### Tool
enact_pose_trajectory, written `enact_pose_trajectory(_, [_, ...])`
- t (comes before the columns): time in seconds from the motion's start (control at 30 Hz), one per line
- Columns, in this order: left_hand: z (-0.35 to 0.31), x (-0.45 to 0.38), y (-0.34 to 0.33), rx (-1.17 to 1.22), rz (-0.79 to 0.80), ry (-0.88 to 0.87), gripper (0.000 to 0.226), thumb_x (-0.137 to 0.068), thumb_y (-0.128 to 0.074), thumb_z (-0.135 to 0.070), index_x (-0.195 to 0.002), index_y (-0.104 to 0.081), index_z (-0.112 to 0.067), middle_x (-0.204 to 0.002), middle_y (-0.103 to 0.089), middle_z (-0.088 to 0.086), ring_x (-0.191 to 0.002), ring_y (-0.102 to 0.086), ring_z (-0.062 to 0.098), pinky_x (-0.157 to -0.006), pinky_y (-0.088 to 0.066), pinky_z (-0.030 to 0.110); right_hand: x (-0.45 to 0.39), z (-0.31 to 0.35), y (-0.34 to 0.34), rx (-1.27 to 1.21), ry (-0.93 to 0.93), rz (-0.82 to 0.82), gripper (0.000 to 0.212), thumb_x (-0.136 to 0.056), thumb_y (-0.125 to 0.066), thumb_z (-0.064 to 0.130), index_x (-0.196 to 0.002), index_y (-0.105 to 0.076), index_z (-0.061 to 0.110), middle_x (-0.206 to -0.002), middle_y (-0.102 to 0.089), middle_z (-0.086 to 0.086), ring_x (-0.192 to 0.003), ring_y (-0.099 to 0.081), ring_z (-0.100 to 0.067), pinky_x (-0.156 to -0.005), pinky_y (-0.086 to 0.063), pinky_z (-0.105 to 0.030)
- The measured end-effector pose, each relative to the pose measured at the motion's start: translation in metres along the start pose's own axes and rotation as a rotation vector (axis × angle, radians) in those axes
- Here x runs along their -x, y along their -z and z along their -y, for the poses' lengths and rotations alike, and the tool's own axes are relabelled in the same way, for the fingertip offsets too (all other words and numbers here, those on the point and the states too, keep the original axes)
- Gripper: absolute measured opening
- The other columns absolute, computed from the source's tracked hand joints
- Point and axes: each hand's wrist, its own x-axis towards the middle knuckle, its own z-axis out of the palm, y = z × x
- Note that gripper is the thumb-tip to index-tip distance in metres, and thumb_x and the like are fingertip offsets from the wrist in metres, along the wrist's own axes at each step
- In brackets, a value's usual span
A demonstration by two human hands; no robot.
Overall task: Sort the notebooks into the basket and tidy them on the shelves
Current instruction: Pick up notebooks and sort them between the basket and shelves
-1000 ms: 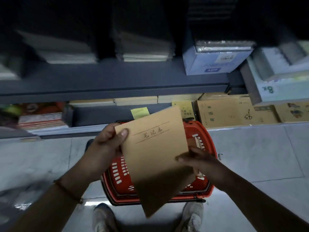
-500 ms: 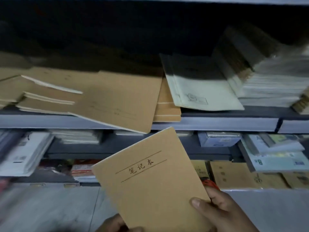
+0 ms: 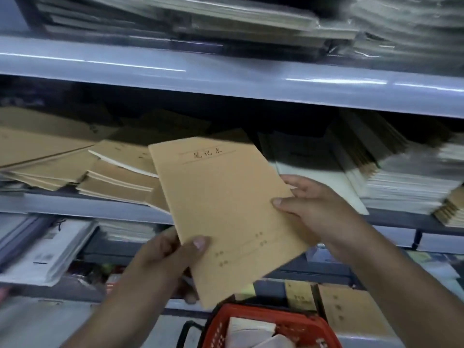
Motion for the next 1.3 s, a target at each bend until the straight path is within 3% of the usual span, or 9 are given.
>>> enact_pose_trajectory(0.23, [-0.049, -0.051, -0.003, -0.164, -0.176, -0.192, 0.045, -0.092, -0.067, -0.028, -0.135, -0.054, -0.036, -0.089, -0.075, -0.002, -0.083, -0.07, 0.024, -0.058, -0.05, 0.033, -0.087, 0.014, -0.016, 0.409, 0.124, -0.145, 0.053, -0.089, -0.069, 0.023, -0.139, -0.052, 0.021, -0.123, -0.058, 0.002, -0.106, -0.058, -0.018, -0.08, -0.047, -0.028])
enact_pose_trajectory(0.33, [-0.052, -0.062, -0.004, -0.621, -0.202, -0.29, 0.057, -0.093, -0.067, -0.03, -0.144, -0.045, -0.039, -0.097, -0.071, 0.002, -0.073, -0.062, 0.018, -0.056, -0.043, 0.02, -0.096, 0.009, -0.021, 0.692, 0.173, -0.177, 0.037, -0.093, -0.064, 0.027, -0.129, -0.057, 0.02, -0.109, -0.058, 0.001, -0.092, -0.053, -0.016, -0.075, -0.046, -0.03])
enact_pose_trajectory(0.5, [-0.042, -0.077, -0.01, -1.309, -0.25, -0.351, 0.051, -0.095, -0.058, -0.042, -0.143, -0.048, -0.029, -0.132, -0.06, 0.004, -0.116, -0.056, 0.025, -0.093, -0.045, 0.035, -0.103, -0.007, -0.027, 0.946, 0.225, -0.217, 0.036, -0.094, -0.061, 0.031, -0.127, -0.06, 0.016, -0.12, -0.058, -0.008, -0.105, -0.058, -0.026, -0.082, -0.053, -0.037])
enact_pose_trajectory(0.73, [-0.039, -0.079, -0.012, -1.44, -0.279, -0.425, 0.043, -0.096, -0.053, -0.046, -0.134, -0.057, -0.028, -0.118, -0.065, 0.003, -0.105, -0.059, 0.023, -0.082, -0.044, 0.032, -0.101, -0.021, -0.024, 1.12, 0.307, -0.267, 0.045, -0.098, -0.051, 0.046, -0.135, -0.06, 0.021, -0.126, -0.05, -0.007, -0.117, -0.045, -0.025, -0.095, -0.043, -0.037])
enact_pose_trajectory(0.83, [-0.032, -0.068, -0.013, -1.376, -0.321, -0.656, 0.037, -0.095, -0.054, -0.043, -0.127, -0.062, -0.027, -0.105, -0.07, 0.003, -0.089, -0.064, 0.024, -0.072, -0.047, 0.032, -0.086, -0.027, -0.017, 0.989, 0.457, -0.303, 0.039, -0.098, -0.054, 0.041, -0.129, -0.063, 0.021, -0.121, -0.052, -0.003, -0.112, -0.046, -0.022, -0.097, -0.043, -0.037])
enact_pose_trajectory(0.93, [-0.003, -0.039, -0.022, -1.216, -0.129, -0.782, 0.015, -0.092, -0.051, -0.045, -0.096, -0.063, -0.036, -0.073, -0.063, -0.015, -0.06, -0.058, 0.005, -0.05, -0.044, 0.024, -0.049, -0.054, -0.008, 0.805, 0.594, -0.274, 0.026, -0.097, -0.057, 0.031, -0.117, -0.069, 0.02, -0.109, -0.057, 0.004, -0.104, -0.051, -0.014, -0.09, -0.047, -0.034])
enact_pose_trajectory(1.03, [0.066, -0.025, -0.034, -1.307, 0.142, -0.68, 0.026, -0.086, -0.043, -0.057, -0.094, -0.062, -0.043, -0.077, -0.065, -0.022, -0.063, -0.061, -0.002, -0.05, -0.049, 0.021, -0.001, -0.108, 0.002, 0.792, 0.635, -0.189, 0.023, -0.097, -0.054, 0.027, -0.108, -0.072, 0.019, -0.106, -0.062, 0.004, -0.098, -0.058, -0.014, -0.085, -0.049, -0.035])
enact_pose_trajectory(1.17, [0.187, -0.04, -0.049, -1.519, 0.467, -0.329, 0.07, -0.082, -0.026, -0.064, -0.148, -0.037, -0.042, -0.151, -0.045, -0.016, -0.129, -0.053, 0.012, -0.1, -0.048, 0.032, 0.053, -0.224, 0.009, 0.962, 0.364, -0.038, 0.035, -0.092, -0.048, 0.038, -0.117, -0.069, 0.027, -0.118, -0.065, 0.006, -0.106, -0.06, -0.015, -0.093, -0.046, -0.033])
enact_pose_trajectory(1.3, [0.294, -0.061, -0.063, -1.573, 0.659, -0.087, 0.075, -0.088, -0.027, -0.057, -0.158, -0.015, -0.033, -0.166, -0.012, 0.001, -0.151, -0.024, 0.027, -0.118, -0.028, 0.041, 0.089, -0.344, 0.023, 1.088, -0.123, 0.222, 0.053, -0.098, -0.043, 0.044, -0.146, -0.047, 0.021, -0.15, -0.047, -0.004, -0.138, -0.045, -0.026, -0.116, -0.03, -0.039])
